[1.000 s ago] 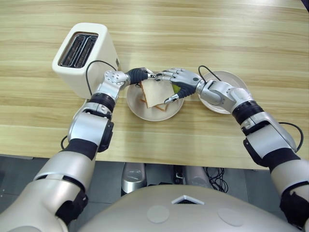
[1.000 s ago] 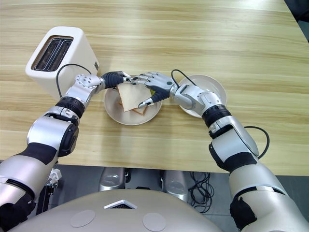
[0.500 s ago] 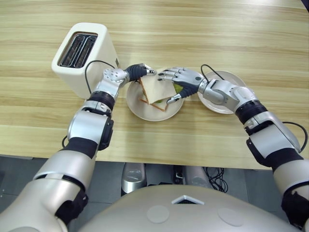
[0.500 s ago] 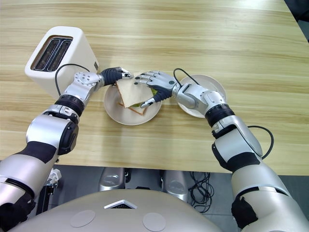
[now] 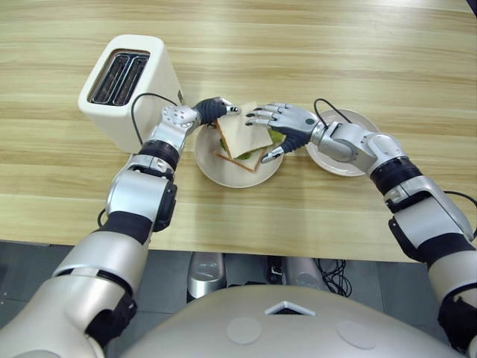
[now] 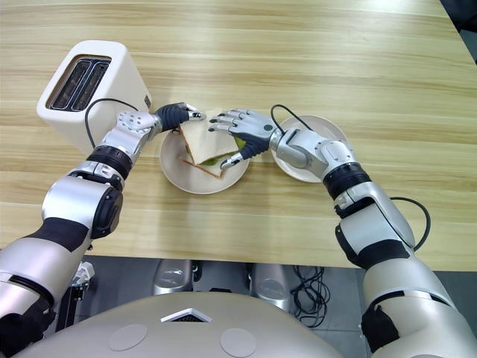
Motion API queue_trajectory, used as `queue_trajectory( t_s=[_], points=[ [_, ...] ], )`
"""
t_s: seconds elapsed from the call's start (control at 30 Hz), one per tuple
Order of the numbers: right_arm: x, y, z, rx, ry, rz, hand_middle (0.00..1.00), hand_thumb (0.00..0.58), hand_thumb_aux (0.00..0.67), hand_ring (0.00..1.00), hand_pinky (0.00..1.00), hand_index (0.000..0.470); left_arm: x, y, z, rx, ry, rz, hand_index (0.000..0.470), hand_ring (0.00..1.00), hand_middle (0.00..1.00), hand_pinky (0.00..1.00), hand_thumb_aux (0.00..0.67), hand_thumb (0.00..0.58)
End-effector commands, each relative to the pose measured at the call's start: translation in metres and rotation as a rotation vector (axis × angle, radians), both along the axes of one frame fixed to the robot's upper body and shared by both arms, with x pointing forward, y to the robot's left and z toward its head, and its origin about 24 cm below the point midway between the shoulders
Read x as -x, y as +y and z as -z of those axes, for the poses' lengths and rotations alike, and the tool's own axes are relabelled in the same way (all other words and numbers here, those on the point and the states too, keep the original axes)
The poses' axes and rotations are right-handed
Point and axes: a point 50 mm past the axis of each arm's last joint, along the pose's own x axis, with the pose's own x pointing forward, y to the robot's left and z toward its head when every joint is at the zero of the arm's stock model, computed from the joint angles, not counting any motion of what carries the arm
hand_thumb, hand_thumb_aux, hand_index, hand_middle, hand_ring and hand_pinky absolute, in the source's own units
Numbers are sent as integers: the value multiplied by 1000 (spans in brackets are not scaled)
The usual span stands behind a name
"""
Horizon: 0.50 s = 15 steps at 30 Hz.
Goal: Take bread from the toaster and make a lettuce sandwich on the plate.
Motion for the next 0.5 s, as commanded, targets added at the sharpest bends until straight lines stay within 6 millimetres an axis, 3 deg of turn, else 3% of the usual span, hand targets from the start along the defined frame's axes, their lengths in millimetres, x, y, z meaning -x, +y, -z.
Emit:
queue_trajectory(
  t_s=[0.03, 0.47, 0.5],
  points=[
    [5, 5, 6, 23, 27, -26, 0, 0, 0, 0, 0, 0, 6, 2, 13, -42, 47, -12, 460, 1000, 1000, 1000, 670, 580],
    [12, 11, 27, 93, 98, -53, 0, 0, 0, 0, 0, 0, 10, 4, 21, -100, 45, -31, 460, 1000, 1000, 1000, 670, 580],
    [12, 12, 28, 97, 104, -54, 0, 0, 0, 0, 0, 0, 9, 4, 21, -111, 38, -28, 429, 1000, 1000, 1000, 625, 577]
  ],
)
